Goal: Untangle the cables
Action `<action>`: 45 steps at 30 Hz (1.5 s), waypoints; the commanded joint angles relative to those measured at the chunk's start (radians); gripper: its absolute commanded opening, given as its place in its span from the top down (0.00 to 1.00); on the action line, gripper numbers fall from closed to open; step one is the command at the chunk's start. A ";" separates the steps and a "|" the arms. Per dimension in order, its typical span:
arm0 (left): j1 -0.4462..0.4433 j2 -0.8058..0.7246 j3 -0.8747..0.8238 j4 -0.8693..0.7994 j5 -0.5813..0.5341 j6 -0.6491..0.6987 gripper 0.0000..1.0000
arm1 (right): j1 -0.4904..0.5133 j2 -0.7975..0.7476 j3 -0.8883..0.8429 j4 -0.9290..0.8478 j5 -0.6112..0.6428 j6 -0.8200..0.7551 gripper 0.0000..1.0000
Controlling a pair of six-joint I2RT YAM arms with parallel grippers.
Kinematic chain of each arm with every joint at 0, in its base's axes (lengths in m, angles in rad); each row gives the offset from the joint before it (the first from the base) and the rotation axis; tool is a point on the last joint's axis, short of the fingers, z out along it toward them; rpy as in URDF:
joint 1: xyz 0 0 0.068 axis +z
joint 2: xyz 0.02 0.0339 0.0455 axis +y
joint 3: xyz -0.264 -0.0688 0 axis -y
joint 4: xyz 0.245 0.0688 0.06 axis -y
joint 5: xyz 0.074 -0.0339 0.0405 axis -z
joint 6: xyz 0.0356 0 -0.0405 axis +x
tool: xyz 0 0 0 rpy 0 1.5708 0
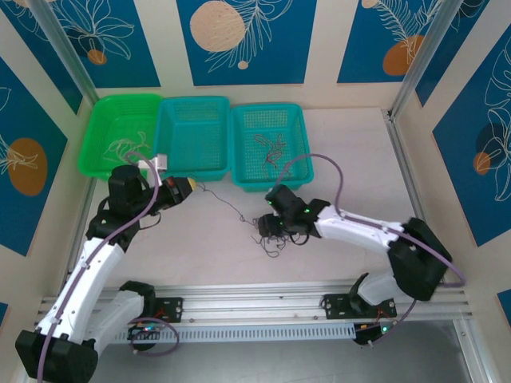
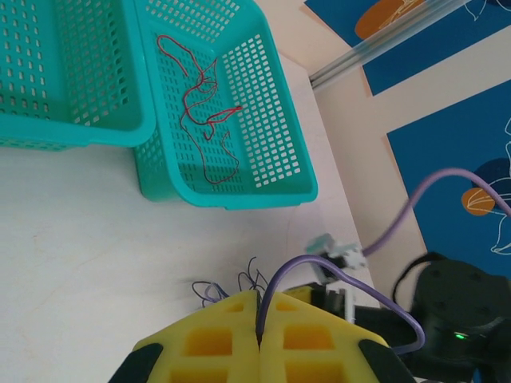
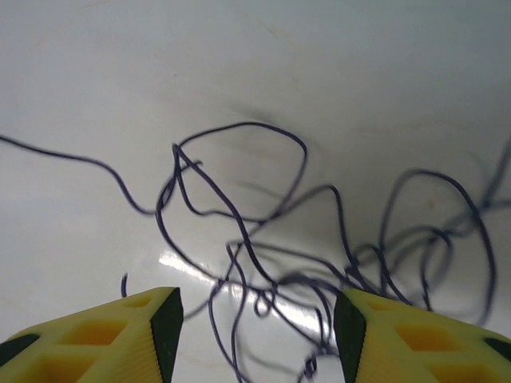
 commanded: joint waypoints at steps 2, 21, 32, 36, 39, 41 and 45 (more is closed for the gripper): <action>0.010 -0.038 0.019 -0.065 -0.033 0.047 1.00 | 0.020 0.154 0.092 0.011 0.024 -0.094 0.51; 0.173 -0.080 0.197 -0.454 -0.583 0.093 1.00 | -0.150 0.191 -0.070 -0.016 0.041 0.072 0.94; 0.267 -0.081 0.257 -0.515 -0.627 0.157 1.00 | -0.380 0.000 -0.212 0.032 -0.110 0.124 0.93; 0.319 -0.072 0.292 -0.526 -0.700 0.224 1.00 | -0.443 -0.046 -0.253 0.076 -0.183 0.144 0.91; 0.363 -0.063 0.314 -0.534 -0.719 0.265 1.00 | -0.449 -0.073 -0.254 0.061 -0.171 0.156 0.90; 0.388 -0.059 0.322 -0.535 -0.693 0.273 1.00 | -0.450 -0.094 -0.255 0.051 -0.162 0.153 0.90; 0.390 -0.067 0.289 -0.480 -0.534 0.264 1.00 | -0.447 -0.123 -0.256 0.051 -0.177 0.141 0.90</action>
